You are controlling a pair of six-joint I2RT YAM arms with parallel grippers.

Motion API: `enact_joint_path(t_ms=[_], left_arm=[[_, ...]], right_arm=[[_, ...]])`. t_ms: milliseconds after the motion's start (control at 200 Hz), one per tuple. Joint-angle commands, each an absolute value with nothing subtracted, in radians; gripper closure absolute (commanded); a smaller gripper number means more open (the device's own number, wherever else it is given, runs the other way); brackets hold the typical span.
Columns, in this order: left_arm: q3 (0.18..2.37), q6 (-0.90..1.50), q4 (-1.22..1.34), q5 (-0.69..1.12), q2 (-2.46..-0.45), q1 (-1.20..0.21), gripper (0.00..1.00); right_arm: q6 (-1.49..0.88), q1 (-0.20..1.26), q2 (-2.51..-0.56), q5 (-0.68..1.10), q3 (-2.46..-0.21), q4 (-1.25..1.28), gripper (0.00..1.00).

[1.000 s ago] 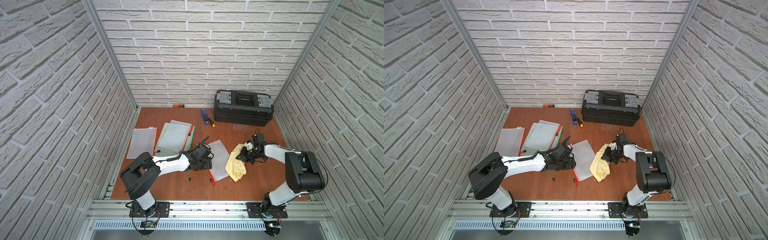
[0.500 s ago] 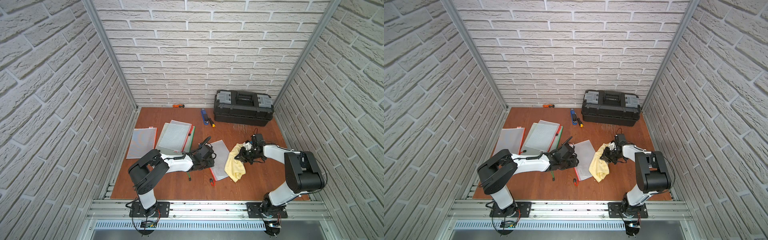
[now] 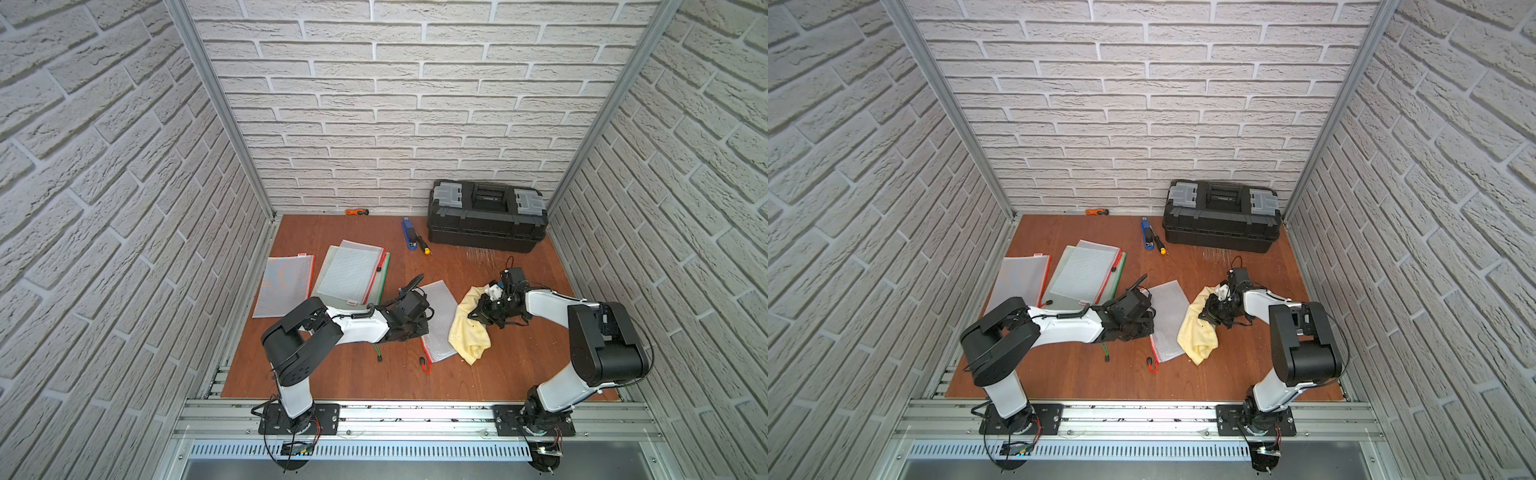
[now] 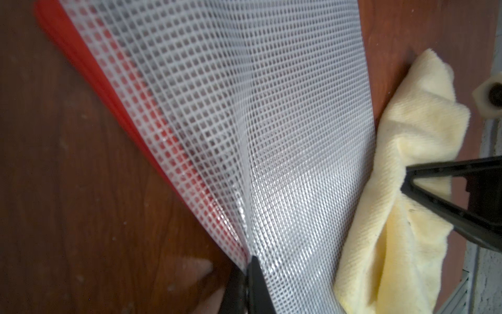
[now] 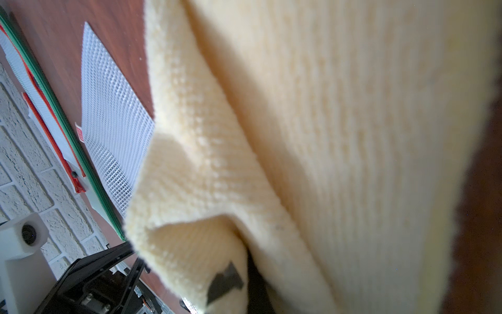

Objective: Wipe the document bag
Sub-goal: Pick up the document bag from the center of the board, then place the document bag.

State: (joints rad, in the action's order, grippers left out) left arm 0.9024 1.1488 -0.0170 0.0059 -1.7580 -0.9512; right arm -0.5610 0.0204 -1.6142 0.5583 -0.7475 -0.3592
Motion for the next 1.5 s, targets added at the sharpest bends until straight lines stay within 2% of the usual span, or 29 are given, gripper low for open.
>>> enact_joint_path(t_ms=[0, 245, 410, 665, 780, 890, 1125, 1495], left_arm=[[0.958, 1.072, -0.202, -0.041, -1.68, -0.95, 1.0], [1.078, 0.882, -0.563, -0.102, -1.518, -0.876, 1.0], [1.122, 0.784, -0.773, -0.157, -1.4, -0.764, 1.0], [1.104, 0.691, -0.95, -0.161, -1.169, -0.39, 1.0], [1.118, 0.628, -0.96, -0.068, -1.103, -0.175, 1.0], [1.149, 0.571, -0.968, 0.009, -1.127, -0.012, 1.0], [1.145, 0.496, -0.869, 0.132, -1.242, 0.205, 1.0], [1.216, 0.423, -0.764, 0.206, -1.467, 0.363, 1.0]], right_arm=[[-0.561, 0.044, -1.587, 0.543, -0.743, -0.426, 0.98], [-0.609, 0.034, -1.422, 0.587, -0.853, -0.504, 0.98], [-0.592, 0.034, -1.39, 0.584, -0.919, -0.564, 0.98], [-0.591, 0.035, -1.393, 0.589, -0.876, -0.551, 0.98], [-0.594, 0.037, -1.391, 0.59, -0.852, -0.537, 0.98], [-0.589, 0.038, -1.399, 0.591, -0.848, -0.537, 0.98], [-0.583, 0.04, -1.399, 0.586, -0.847, -0.54, 0.98], [-0.592, 0.06, -1.42, 0.592, -0.837, -0.522, 0.98]])
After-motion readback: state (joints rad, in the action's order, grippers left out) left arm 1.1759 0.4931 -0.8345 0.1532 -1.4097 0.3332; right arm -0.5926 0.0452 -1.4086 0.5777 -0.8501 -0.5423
